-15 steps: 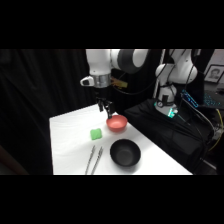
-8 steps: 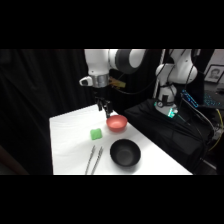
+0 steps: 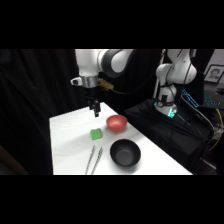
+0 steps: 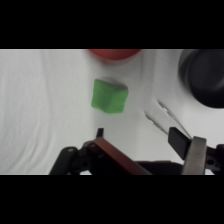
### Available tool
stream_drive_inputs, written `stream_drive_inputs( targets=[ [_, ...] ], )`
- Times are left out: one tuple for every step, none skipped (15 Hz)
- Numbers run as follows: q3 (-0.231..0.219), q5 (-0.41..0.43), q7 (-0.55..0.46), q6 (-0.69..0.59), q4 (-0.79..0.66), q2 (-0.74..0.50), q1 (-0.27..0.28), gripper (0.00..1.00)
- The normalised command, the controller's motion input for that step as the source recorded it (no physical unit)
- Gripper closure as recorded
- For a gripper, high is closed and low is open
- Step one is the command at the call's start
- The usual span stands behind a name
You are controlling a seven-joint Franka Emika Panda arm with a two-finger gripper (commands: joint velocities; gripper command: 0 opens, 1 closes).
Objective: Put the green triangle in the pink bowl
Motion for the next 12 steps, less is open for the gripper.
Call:
stream_drive_inputs(
  targets=[
    [0.013, 0.18, -0.16, 0.17, 0.29, 0.34, -0.074, 0.0],
    [0.022, 0.189, -0.16, 0.17, 0.28, 0.33, -0.076, 0.0],
    [0.027, 0.19, -0.15, 0.17, 0.27, 0.34, -0.081, 0.0],
    [0.029, 0.183, -0.14, 0.16, 0.26, 0.32, -0.086, 0.0],
    [0.042, 0.195, -0.16, 0.15, 0.23, 0.3, -0.096, 0.0],
    [0.049, 0.189, -0.17, 0.17, 0.2, 0.28, -0.099, 0.0],
    [0.039, 0.147, -0.13, 0.18, 0.18, 0.27, -0.088, 0.0],
    [0.043, 0.14, -0.14, 0.17, 0.18, 0.27, -0.091, 0.0],
    [0.048, 0.144, -0.14, 0.16, 0.18, 0.27, -0.098, 0.0],
    [0.05, 0.142, -0.14, 0.16, 0.17, 0.25, -0.099, 0.0],
    [0.055, 0.142, -0.14, 0.15, 0.17, 0.23, -0.1, 0.0],
    [0.06, 0.141, -0.14, 0.13, 0.17, 0.21, -0.099, 0.0]
  ],
)
